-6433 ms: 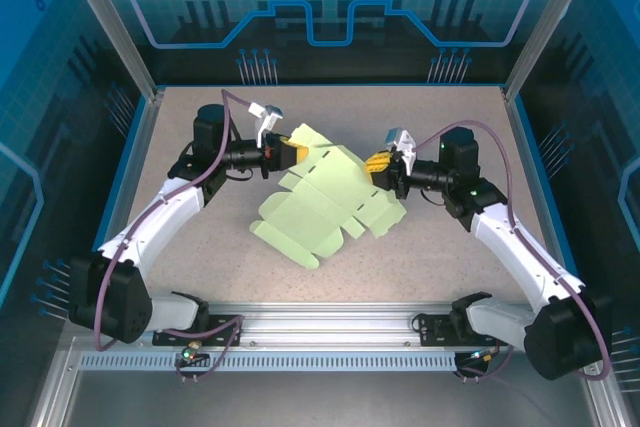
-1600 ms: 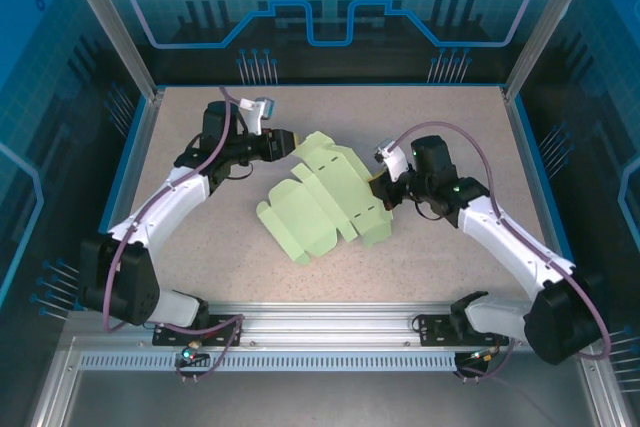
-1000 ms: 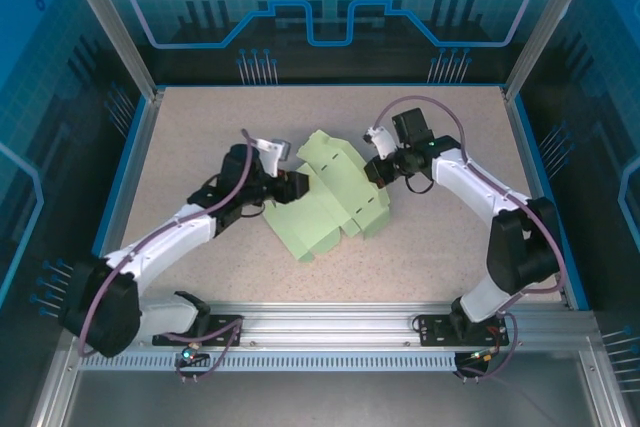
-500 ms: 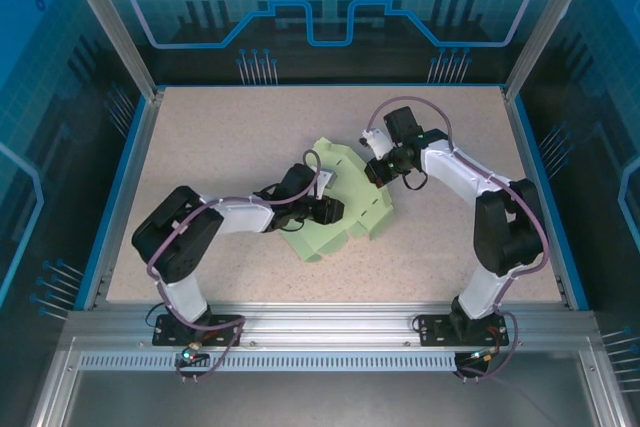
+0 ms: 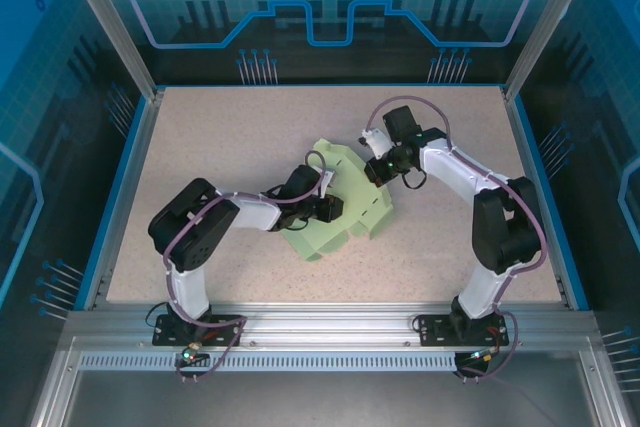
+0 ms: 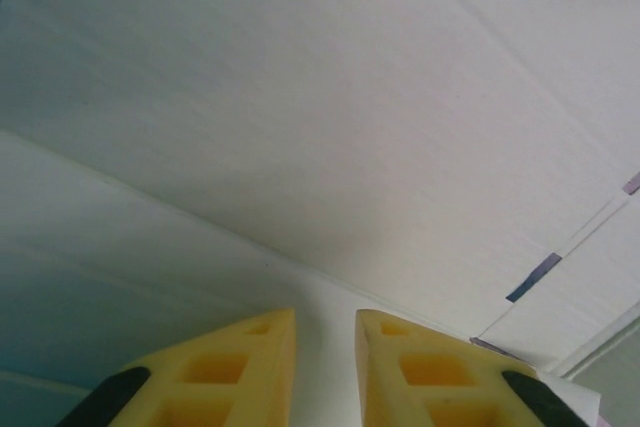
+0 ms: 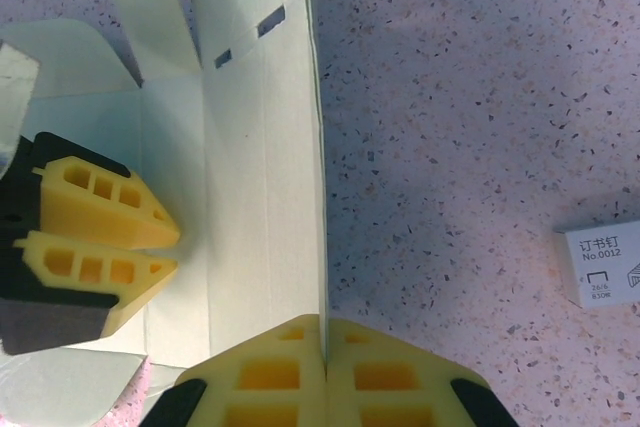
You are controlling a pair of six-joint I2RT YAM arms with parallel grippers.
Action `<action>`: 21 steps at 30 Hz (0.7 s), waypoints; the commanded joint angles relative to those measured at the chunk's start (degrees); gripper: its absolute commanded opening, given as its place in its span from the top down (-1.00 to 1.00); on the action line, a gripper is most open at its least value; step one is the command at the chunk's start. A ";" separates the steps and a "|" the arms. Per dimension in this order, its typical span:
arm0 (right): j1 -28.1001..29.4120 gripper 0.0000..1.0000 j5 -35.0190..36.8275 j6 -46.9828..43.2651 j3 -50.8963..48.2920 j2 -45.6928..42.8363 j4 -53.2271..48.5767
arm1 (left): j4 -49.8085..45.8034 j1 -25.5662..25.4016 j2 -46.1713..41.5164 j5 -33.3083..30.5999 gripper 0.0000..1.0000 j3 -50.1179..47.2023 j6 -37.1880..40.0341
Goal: Fold the paper box
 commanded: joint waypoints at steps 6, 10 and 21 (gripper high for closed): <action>4.24 0.88 1.86 3.06 1.17 -1.08 -0.37 | 12.92 -0.08 4.48 -0.77 0.66 -6.55 -5.38; 7.99 0.88 4.73 5.63 1.27 -2.01 -1.10 | 18.60 -0.01 5.57 -0.86 0.69 -9.06 -7.00; 15.52 0.89 10.64 11.46 0.70 -3.86 -1.13 | 20.98 -0.07 4.71 -2.44 0.72 -10.76 -7.45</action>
